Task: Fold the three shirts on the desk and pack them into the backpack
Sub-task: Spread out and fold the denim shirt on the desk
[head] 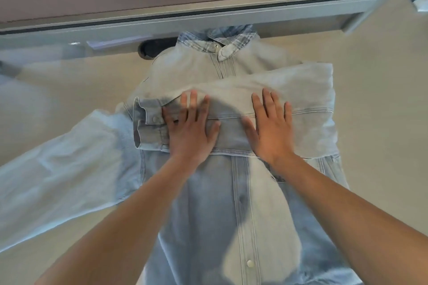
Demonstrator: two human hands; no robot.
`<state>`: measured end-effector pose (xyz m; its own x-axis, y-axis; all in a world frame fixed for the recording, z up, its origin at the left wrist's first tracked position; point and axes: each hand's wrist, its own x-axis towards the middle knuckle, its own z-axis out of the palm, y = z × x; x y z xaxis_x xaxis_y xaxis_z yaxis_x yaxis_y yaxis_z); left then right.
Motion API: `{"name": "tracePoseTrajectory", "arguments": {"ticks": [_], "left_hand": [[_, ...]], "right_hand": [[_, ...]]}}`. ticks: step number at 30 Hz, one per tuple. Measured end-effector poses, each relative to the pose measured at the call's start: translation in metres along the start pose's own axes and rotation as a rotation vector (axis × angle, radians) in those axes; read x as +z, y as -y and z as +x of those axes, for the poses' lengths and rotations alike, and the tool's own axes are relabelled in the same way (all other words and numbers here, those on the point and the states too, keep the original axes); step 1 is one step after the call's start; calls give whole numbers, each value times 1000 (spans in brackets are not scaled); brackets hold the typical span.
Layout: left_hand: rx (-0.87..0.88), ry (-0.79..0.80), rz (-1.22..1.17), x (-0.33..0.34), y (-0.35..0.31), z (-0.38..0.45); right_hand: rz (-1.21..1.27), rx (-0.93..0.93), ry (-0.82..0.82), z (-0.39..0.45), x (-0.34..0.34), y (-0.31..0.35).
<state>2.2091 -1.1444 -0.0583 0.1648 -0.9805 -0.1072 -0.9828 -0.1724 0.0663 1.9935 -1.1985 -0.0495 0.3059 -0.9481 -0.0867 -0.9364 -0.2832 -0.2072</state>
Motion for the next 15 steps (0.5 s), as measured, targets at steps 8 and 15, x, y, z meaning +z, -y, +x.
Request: {"name": "tracePoseTrajectory", "arguments": {"ticks": [8,15], "left_hand": [[-173,11,-70,-6,-46,2],[-176,39,-32,0,-52,19]], "right_hand": [[-93,150,-34,13,-11,-34],[-57,154,-62,29,-10,-45]]}}
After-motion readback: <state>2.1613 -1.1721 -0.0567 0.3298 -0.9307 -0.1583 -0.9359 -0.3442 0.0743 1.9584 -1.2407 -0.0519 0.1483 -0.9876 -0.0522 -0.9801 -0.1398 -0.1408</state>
